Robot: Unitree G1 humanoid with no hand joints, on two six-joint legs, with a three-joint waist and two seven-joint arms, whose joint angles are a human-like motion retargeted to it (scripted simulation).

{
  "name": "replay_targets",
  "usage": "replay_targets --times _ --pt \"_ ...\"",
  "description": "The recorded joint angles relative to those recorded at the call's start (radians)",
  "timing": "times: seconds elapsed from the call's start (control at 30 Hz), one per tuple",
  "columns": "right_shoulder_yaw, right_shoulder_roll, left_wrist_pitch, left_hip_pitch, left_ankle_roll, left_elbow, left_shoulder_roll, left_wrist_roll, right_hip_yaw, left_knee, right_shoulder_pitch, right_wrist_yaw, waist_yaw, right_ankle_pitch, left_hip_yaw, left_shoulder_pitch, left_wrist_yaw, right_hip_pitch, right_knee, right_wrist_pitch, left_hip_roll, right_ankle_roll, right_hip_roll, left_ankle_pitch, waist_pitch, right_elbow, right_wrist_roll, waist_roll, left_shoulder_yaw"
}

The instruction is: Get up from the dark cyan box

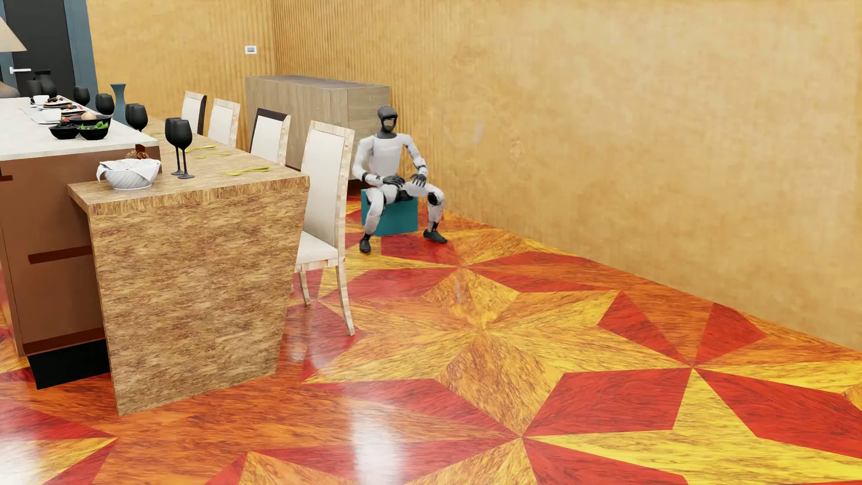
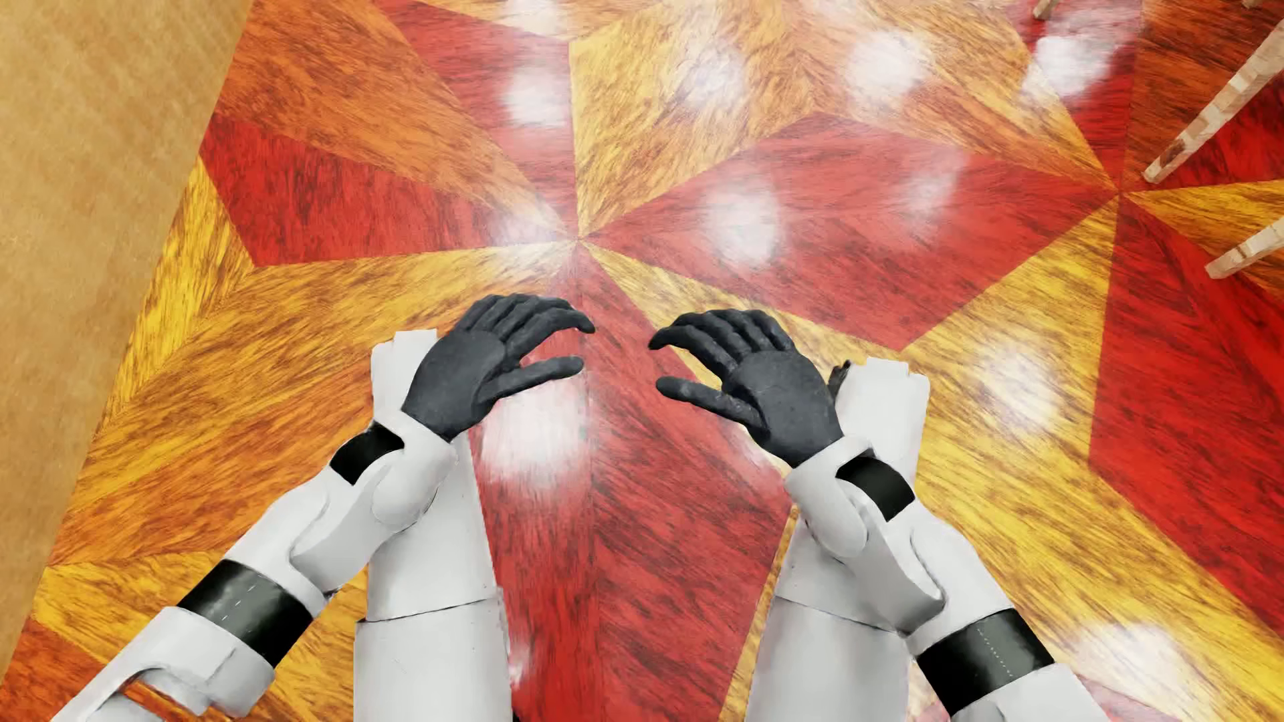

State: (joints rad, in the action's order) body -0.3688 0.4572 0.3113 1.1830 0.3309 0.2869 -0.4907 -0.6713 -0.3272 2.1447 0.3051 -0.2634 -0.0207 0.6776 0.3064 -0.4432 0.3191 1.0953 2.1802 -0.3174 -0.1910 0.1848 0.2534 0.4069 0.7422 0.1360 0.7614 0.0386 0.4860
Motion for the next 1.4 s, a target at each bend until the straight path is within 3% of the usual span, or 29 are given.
replay_targets --times 0.13,0.23,0.3,0.33,0.37,0.4,0.43,0.5,0.57,0.6,0.67,0.7,0.73,0.77,0.83,0.87,0.9,0.93,0.97,1.0,1.03,1.07,1.13,1.2,1.23,1.27,1.3,1.33,1.4 --pt "0.044 0.057 0.015 0.066 0.022 -0.184 -0.047 -0.01 -0.031 0.003 -0.024 0.047 0.0 0.027 -0.004 0.025 -0.032 0.084 0.055 -0.01 -0.001 -0.009 0.008 -0.009 0.054 -0.212 -0.028 0.0 -0.053" --pt "0.019 0.125 -0.05 0.098 0.031 -0.357 -0.084 -0.014 -0.014 0.001 -0.041 -0.005 -0.007 0.055 0.007 0.063 0.071 0.067 0.048 0.027 0.004 -0.018 0.013 -0.017 0.152 -0.366 -0.05 0.025 -0.05" --pt "0.002 0.186 -0.088 0.127 0.036 -0.501 -0.135 -0.002 -0.048 0.006 -0.075 -0.058 -0.01 0.054 0.003 0.089 0.194 0.117 0.062 0.035 0.014 0.01 0.014 -0.001 0.233 -0.525 -0.085 0.029 -0.039" --pt "-0.005 0.209 -0.061 0.174 0.041 -0.578 -0.17 0.024 -0.059 0.013 -0.094 -0.122 -0.015 0.057 0.009 0.09 0.193 0.161 0.069 0.047 0.014 0.009 0.016 0.004 0.257 -0.596 -0.1 0.034 -0.037" --pt "-0.012 0.207 -0.099 0.226 0.039 -0.62 -0.185 0.02 -0.074 0.012 -0.126 -0.106 -0.014 0.059 0.017 0.111 0.288 0.216 0.073 0.06 0.011 0.003 0.005 0.01 0.275 -0.655 -0.083 0.032 -0.064" --pt "-0.031 0.195 -0.119 0.248 0.049 -0.635 -0.216 0.002 -0.097 0.003 -0.19 -0.077 0.003 0.039 0.034 0.142 0.333 0.272 0.066 0.054 -0.003 -0.009 -0.022 0.02 0.287 -0.714 -0.038 -0.006 -0.093" --pt "-0.035 0.18 -0.081 0.278 0.036 -0.663 -0.281 -0.02 -0.088 -0.019 -0.222 -0.131 0.008 0.038 0.025 0.134 0.276 0.318 0.05 0.059 -0.014 -0.032 -0.044 0.021 0.287 -0.696 -0.019 -0.035 -0.096" --pt "-0.004 0.163 -0.045 0.265 0.006 -0.653 -0.335 0.015 -0.031 -0.089 -0.174 -0.108 0.014 0.048 -0.022 0.091 0.265 0.292 -0.019 0.025 -0.001 -0.109 -0.064 0.031 0.276 -0.643 -0.03 -0.043 -0.068" --pt "-0.009 0.127 -0.066 0.199 -0.003 -0.543 -0.299 0.02 0.006 -0.176 -0.139 -0.146 0.018 0.072 -0.044 0.055 0.27 0.216 -0.102 0.048 0.018 -0.151 -0.063 0.044 0.238 -0.548 -0.015 -0.045 -0.008" --pt "-0.022 0.095 -0.044 0.166 -0.004 -0.472 -0.272 0.015 0.013 -0.235 -0.12 -0.122 0.012 0.072 -0.049 0.033 0.225 0.183 -0.155 0.046 0.026 -0.169 -0.074 0.054 0.203 -0.459 -0.024 -0.044 0.037" --pt "-0.098 0.056 -0.088 0.065 -0.001 -0.287 -0.194 0.001 0.042 -0.372 -0.062 -0.131 0.009 0.071 -0.069 -0.01 0.196 0.082 -0.29 0.082 0.033 -0.208 -0.081 0.064 0.144 -0.256 -0.01 -0.051 0.103" --pt "-0.126 0.031 -0.035 0.011 0.0 -0.182 -0.148 0.005 0.061 -0.448 -0.051 -0.143 0.002 0.05 -0.068 -0.023 0.127 0.025 -0.367 0.066 0.033 -0.213 -0.088 0.066 0.103 -0.122 -0.008 -0.047 0.128" --pt "-0.137 0.008 -0.055 -0.048 -0.011 -0.083 -0.121 0.019 0.086 -0.522 -0.028 -0.16 0.003 0.057 -0.094 -0.038 0.089 -0.044 -0.447 0.078 0.034 -0.225 -0.084 0.059 0.07 -0.008 -0.023 -0.047 0.147" --pt "-0.173 -0.012 -0.023 -0.111 -0.006 0.037 -0.093 0.029 0.109 -0.603 -0.002 -0.14 0.009 0.039 -0.098 -0.044 0.026 -0.115 -0.539 0.06 0.021 -0.235 -0.093 0.058 0.031 0.117 -0.055 -0.041 0.171" --pt "-0.218 -0.064 -0.011 -0.271 -0.035 0.28 -0.03 0.088 0.183 -0.774 0.016 -0.157 0.023 0.027 -0.165 -0.049 -0.078 -0.299 -0.725 0.119 0.021 -0.249 -0.081 0.03 -0.046 0.341 -0.051 -0.027 0.226" --pt "-0.238 -0.091 -0.015 -0.368 -0.05 0.386 -0.019 0.117 0.205 -0.867 0.017 -0.164 0.036 0.011 -0.177 -0.029 -0.09 -0.397 -0.826 0.096 0.016 -0.272 -0.111 0.025 -0.084 0.385 -0.053 -0.03 0.235" --pt "-0.23 -0.086 -0.036 -0.482 -0.089 0.439 0.01 0.115 0.235 -0.959 0.003 -0.129 0.028 -0.001 -0.195 0.001 -0.056 -0.513 -0.937 0.044 0.019 -0.273 -0.135 0.025 -0.118 0.388 -0.063 -0.009 0.243" --pt "-0.233 -0.104 -0.015 -0.563 -0.098 0.456 0.0 0.116 0.244 -1.034 0.001 -0.067 0.047 -0.018 -0.217 0.048 -0.032 -0.579 -1.027 0.0 0.029 -0.279 -0.162 0.003 -0.171 0.329 -0.045 -0.034 0.195" --pt "-0.233 -0.094 -0.03 -0.632 -0.107 0.434 0.011 0.137 0.227 -1.081 -0.009 -0.033 0.032 -0.041 -0.193 0.099 -0.005 -0.658 -1.139 -0.01 0.011 -0.323 -0.213 -0.019 -0.221 0.277 -0.04 -0.021 0.156" --pt "-0.24 -0.104 -0.009 -0.706 -0.094 0.403 0.009 0.17 0.23 -1.101 -0.012 0.003 0.027 -0.063 -0.196 0.142 -0.038 -0.762 -1.252 -0.035 0.012 -0.308 -0.246 -0.077 -0.259 0.227 -0.058 -0.029 0.092" --pt "-0.232 -0.081 -0.042 -0.765 -0.116 0.39 0.044 0.187 0.232 -1.1 -0.019 0.015 -0.014 -0.084 -0.155 0.173 0.046 -0.888 -1.38 -0.043 0.039 -0.304 -0.254 -0.208 -0.292 0.195 -0.088 -0.018 0.077" --pt "-0.23 -0.099 -0.05 -0.764 -0.105 0.385 0.042 0.177 0.226 -1.047 -0.012 0.004 -0.031 -0.124 -0.12 0.193 0.091 -1.013 -1.533 -0.032 0.06 -0.321 -0.259 -0.259 -0.319 0.159 -0.066 -0.051 0.041" --pt "-0.142 -0.096 -0.066 -0.666 -0.007 0.357 0.076 0.14 0.321 -1.001 -0.053 0.051 -0.086 -0.179 -0.138 0.23 0.113 -1.218 -1.814 -0.02 0.096 -0.253 -0.209 -0.217 -0.425 0.108 -0.074 -0.077 -0.038" --pt "-0.119 -0.062 -0.084 -0.58 0.004 0.362 0.132 0.161 0.383 -1.159 -0.075 0.004 -0.119 -0.213 -0.208 0.244 0.144 -1.371 -2.022 -0.004 0.129 -0.208 -0.168 -0.189 -0.502 0.102 -0.114 -0.074 -0.105" --pt "-0.129 -0.044 -0.059 -0.558 -0.014 0.347 0.137 0.183 0.402 -1.307 -0.056 -0.026 -0.112 -0.216 -0.24 0.236 0.128 -1.443 -2.106 0.012 0.14 -0.205 -0.172 -0.197 -0.505 0.093 -0.104 -0.071 -0.149" --pt "-0.136 -0.019 -0.071 -0.577 0.038 0.35 0.167 0.28 0.405 -1.49 -0.068 -0.041 -0.114 -0.211 -0.227 0.256 0.087 -1.548 -2.18 0.005 0.159 -0.204 -0.164 -0.34 -0.507 0.103 -0.141 -0.059 -0.174" --pt "-0.132 0.026 -0.087 -0.581 0.014 0.355 0.197 0.33 0.438 -1.668 -0.069 -0.014 -0.097 -0.176 -0.25 0.277 0.087 -1.597 -2.18 0.023 0.194 -0.192 -0.179 -0.465 -0.513 0.087 -0.146 -0.03 -0.189" --pt "-0.134 0.052 -0.09 -0.634 -0.007 0.371 0.208 0.341 0.454 -1.839 -0.09 -0.002 -0.101 -0.152 -0.214 0.315 0.126 -1.676 -2.194 0.015 0.204 -0.164 -0.162 -0.529 -0.516 0.081 -0.154 -0.041 -0.194" --pt "-0.114 0.096 -0.127 -0.583 -0.039 0.415 0.196 0.386 0.447 -1.743 -0.103 0.06 -0.128 -0.131 -0.169 0.349 0.176 -1.719 -2.142 -0.006 0.178 -0.146 -0.157 -0.504 -0.525 0.065 -0.145 -0.046 -0.205"
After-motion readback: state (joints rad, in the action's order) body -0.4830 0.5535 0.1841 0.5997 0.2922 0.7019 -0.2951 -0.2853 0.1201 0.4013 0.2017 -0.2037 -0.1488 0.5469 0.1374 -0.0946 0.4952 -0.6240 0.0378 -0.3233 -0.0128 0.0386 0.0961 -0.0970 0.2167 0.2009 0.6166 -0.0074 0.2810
